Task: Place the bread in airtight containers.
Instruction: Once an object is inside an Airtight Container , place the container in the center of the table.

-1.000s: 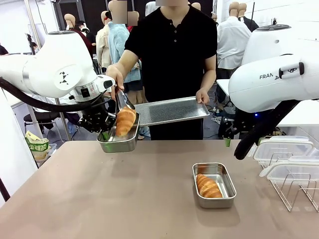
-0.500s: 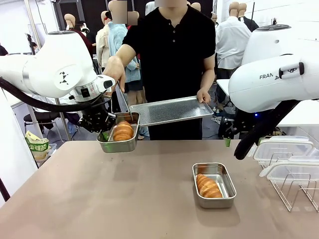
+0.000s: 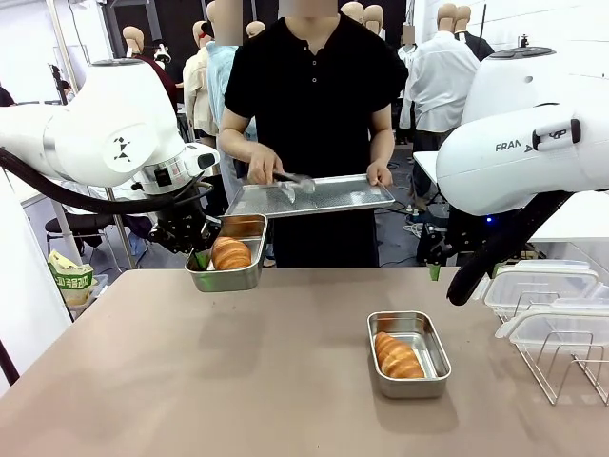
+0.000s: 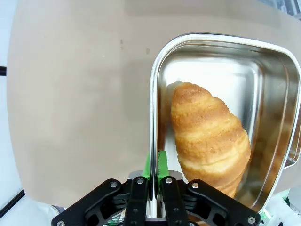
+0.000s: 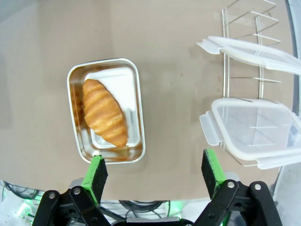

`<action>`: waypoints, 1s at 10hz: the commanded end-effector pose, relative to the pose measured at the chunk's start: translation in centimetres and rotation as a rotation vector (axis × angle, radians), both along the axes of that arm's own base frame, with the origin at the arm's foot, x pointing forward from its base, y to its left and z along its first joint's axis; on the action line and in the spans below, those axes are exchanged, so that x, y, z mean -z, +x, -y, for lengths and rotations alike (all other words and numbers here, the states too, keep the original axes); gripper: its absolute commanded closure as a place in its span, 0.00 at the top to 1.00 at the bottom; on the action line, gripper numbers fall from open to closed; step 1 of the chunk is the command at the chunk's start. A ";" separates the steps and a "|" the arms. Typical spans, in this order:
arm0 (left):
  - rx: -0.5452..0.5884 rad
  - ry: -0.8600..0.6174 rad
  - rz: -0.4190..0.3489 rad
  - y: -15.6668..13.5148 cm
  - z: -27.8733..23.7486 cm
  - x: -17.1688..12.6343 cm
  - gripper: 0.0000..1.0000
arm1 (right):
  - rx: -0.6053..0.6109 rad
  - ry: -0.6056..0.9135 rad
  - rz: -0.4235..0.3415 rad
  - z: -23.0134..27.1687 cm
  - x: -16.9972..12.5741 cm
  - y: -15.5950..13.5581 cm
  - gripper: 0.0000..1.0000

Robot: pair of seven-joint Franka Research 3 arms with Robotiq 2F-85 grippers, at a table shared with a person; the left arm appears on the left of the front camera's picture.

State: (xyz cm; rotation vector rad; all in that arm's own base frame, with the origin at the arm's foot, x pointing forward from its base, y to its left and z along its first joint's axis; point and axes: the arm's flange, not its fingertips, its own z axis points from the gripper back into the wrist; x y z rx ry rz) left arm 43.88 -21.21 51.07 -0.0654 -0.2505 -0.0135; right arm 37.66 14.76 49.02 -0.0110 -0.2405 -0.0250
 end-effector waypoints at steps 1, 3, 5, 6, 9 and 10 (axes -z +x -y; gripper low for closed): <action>-0.001 -0.005 0.005 0.0 -0.2 -0.3 0.00 | -0.003 0.001 0.002 -0.1 -0.1 -0.1 1.00; -0.001 -0.005 0.005 0.0 -0.2 -0.3 0.00 | -0.003 0.001 0.002 -0.1 -0.1 -0.1 1.00; -0.001 -0.005 0.005 0.0 -0.2 -0.3 0.00 | -0.003 0.001 0.002 -0.1 -0.1 -0.1 1.00; -0.001 -0.005 0.005 0.0 -0.2 -0.3 0.00 | -0.003 0.001 0.002 -0.1 -0.1 -0.1 1.00; -0.001 -0.005 0.005 0.0 -0.2 -0.3 0.00 | -0.003 0.001 0.002 -0.1 -0.1 -0.1 1.00; -0.001 -0.005 0.005 0.0 -0.2 -0.3 0.00 | -0.003 0.001 0.002 -0.1 -0.1 -0.1 1.00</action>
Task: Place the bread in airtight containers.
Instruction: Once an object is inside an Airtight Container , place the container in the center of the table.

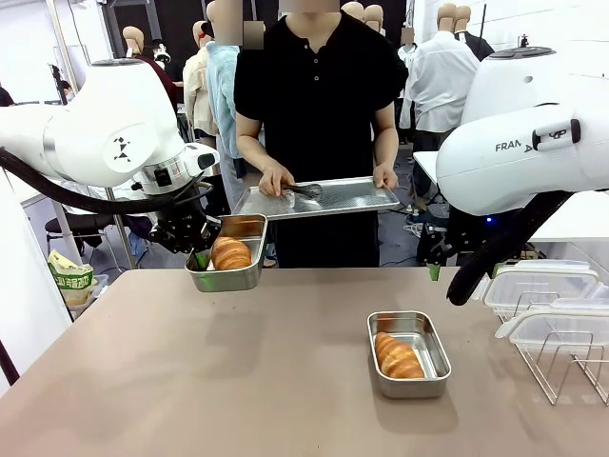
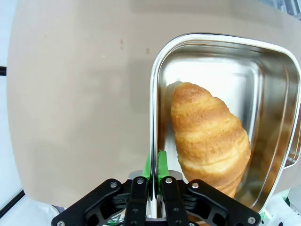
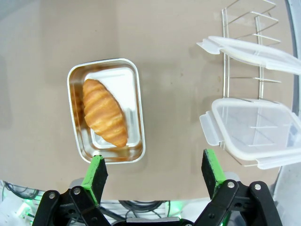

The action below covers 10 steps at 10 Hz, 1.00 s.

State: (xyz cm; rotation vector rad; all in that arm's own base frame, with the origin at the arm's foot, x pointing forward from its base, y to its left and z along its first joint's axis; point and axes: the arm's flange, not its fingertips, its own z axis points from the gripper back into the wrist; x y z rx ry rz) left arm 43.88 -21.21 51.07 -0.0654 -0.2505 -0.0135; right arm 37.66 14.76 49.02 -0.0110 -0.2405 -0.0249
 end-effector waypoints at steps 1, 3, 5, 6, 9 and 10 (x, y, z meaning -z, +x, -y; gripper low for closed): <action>-0.001 -0.005 0.005 0.0 -0.2 -0.3 0.00 | -0.003 0.001 0.002 -0.1 -0.1 -0.1 1.00; -0.047 0.030 -0.009 -0.5 0.3 1.0 0.00 | -0.003 0.001 0.002 -0.1 -0.1 -0.1 1.00; -0.070 0.039 -0.030 -1.3 1.5 3.6 0.00 | -0.003 0.001 0.002 -0.1 -0.1 -0.1 1.00; -0.049 0.044 -0.018 -2.2 2.4 4.8 0.00 | -0.003 0.001 0.002 -0.1 -0.1 -0.1 1.00; -0.009 0.019 -0.023 -3.8 3.6 9.5 0.00 | -0.003 0.001 0.002 -0.1 -0.1 -0.1 1.00; 0.005 0.015 -0.038 -4.5 3.6 10.6 0.00 | -0.003 0.001 0.002 -0.1 -0.1 -0.1 1.00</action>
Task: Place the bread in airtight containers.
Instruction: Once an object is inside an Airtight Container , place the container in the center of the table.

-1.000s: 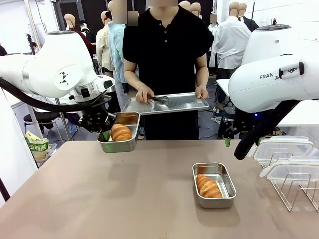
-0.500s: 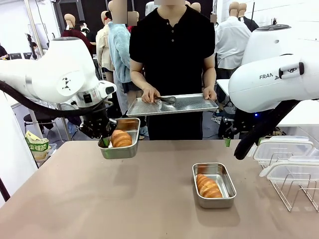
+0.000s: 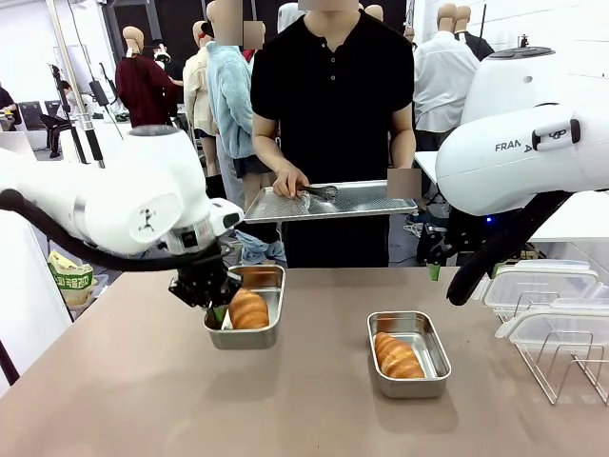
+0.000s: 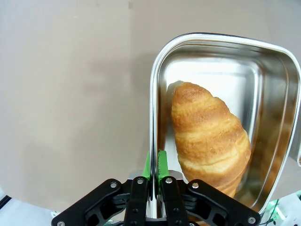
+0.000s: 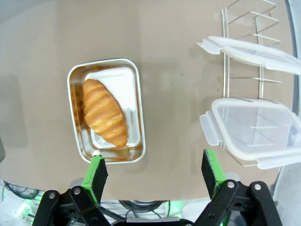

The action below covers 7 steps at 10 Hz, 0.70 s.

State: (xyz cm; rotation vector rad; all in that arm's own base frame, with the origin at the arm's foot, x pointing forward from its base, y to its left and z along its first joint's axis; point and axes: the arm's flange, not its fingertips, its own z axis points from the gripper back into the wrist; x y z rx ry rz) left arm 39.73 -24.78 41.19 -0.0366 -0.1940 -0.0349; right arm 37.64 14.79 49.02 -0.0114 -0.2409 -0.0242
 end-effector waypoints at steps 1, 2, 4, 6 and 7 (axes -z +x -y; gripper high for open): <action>-0.019 -0.005 0.035 -0.9 -0.1 1.8 0.00 | -0.002 0.001 0.001 -0.1 0.0 -0.1 1.00; -0.026 -0.010 0.054 -1.2 -0.2 2.8 0.00 | -0.002 0.001 0.001 -0.1 0.0 -0.1 1.00; -0.048 -0.023 0.040 -0.8 -0.6 5.7 0.00 | -0.002 0.001 0.001 -0.1 0.0 -0.1 1.00; -0.074 -0.025 0.001 -0.3 -0.9 7.6 0.00 | -0.002 0.001 0.001 -0.1 0.0 -0.1 1.00; -0.073 -0.019 -0.006 -0.3 -0.8 8.1 0.00 | -0.002 0.001 0.001 -0.1 0.0 -0.1 1.00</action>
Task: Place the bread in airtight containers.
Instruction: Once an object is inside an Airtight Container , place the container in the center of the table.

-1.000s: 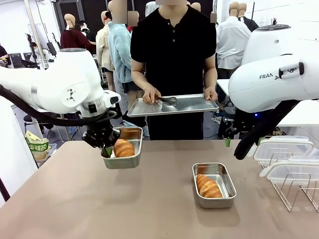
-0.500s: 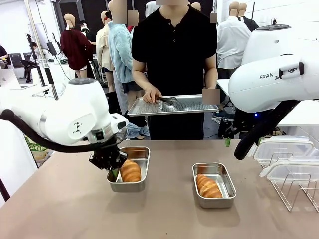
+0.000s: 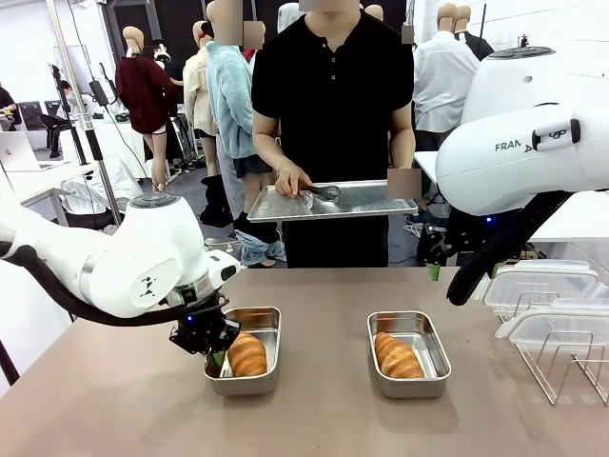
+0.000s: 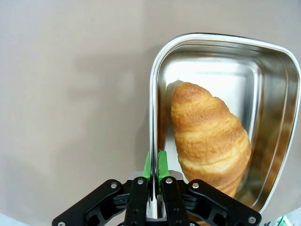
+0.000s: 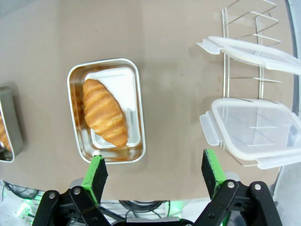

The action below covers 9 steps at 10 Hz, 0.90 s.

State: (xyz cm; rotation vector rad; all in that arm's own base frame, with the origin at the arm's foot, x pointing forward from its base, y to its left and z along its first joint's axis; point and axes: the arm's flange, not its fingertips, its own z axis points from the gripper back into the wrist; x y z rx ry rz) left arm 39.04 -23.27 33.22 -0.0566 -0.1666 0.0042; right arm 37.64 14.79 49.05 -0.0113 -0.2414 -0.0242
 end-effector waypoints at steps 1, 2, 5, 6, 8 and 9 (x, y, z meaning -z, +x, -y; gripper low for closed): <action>-0.040 0.018 0.021 0.4 0.8 0.3 0.00 | -0.002 0.001 0.001 -0.1 0.0 -0.1 1.00; -0.043 0.024 0.019 0.6 0.8 0.5 0.00 | -0.002 0.001 0.001 -0.1 0.0 -0.1 1.00; -0.047 0.053 0.026 1.0 0.9 0.9 0.00 | -0.002 0.001 0.001 -0.1 0.0 -0.1 1.00; -0.050 0.059 0.021 1.1 0.9 1.0 0.00 | -0.002 0.001 0.001 -0.1 0.0 -0.1 1.00; -0.052 0.058 0.015 1.3 0.8 1.1 0.28 | -0.002 0.001 0.001 -0.1 0.0 -0.1 1.00; -0.053 0.054 0.016 1.3 0.7 1.1 0.48 | -0.002 0.001 0.001 -0.1 0.0 -0.1 1.00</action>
